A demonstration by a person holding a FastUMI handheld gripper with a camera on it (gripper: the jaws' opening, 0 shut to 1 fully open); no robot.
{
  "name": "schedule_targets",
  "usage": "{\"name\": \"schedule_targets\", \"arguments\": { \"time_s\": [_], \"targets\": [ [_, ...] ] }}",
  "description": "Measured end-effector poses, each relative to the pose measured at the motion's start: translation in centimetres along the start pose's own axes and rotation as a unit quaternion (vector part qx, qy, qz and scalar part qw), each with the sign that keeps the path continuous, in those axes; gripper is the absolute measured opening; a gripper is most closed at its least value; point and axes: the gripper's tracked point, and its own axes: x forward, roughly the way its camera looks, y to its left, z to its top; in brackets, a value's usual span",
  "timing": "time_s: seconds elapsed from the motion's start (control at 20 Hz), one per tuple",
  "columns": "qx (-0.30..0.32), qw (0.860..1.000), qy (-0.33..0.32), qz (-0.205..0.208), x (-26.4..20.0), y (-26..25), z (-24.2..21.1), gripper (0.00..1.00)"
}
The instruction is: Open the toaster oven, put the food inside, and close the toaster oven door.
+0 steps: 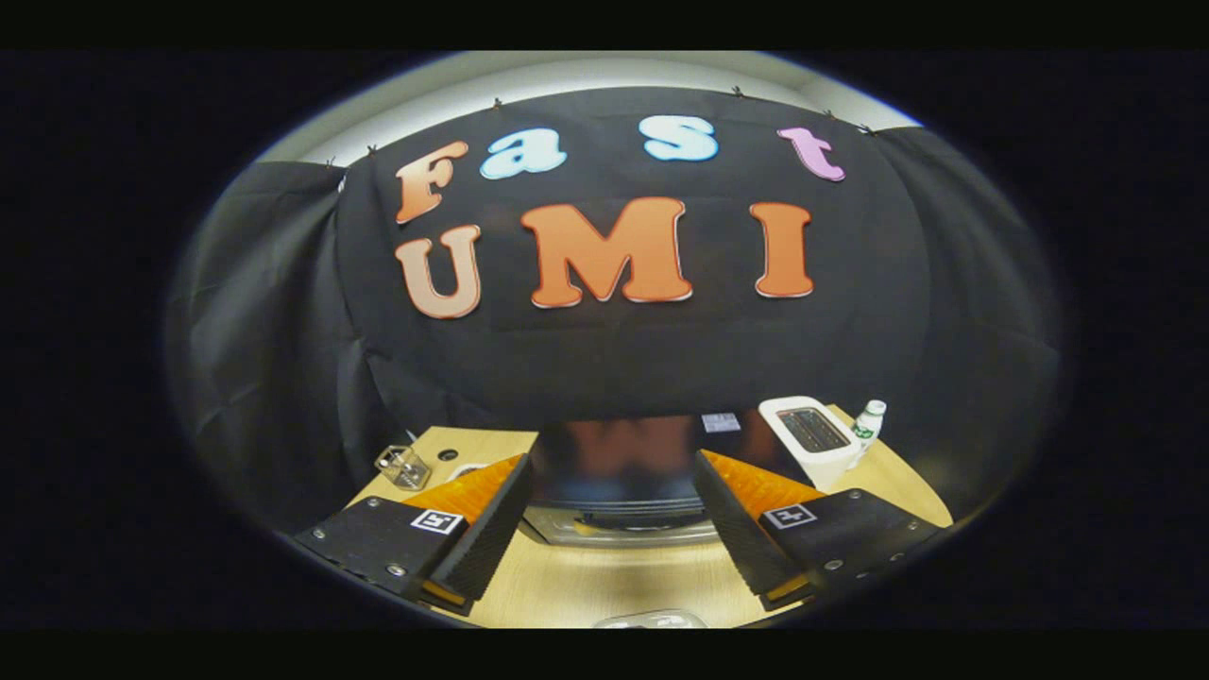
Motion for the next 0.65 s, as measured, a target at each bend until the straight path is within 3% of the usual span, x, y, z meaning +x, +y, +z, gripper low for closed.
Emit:
{"name": "schedule_targets", "arguments": {
  "time_s": [0.25,0.65],
  "targets": [
    [-0.026,0.999,-0.046,0.011,-1.9,0.9,6.6,0.99],
    [-0.005,0.994,-0.103,0.035,-4.3,3.2,14.7,0.99]
  ]
}}
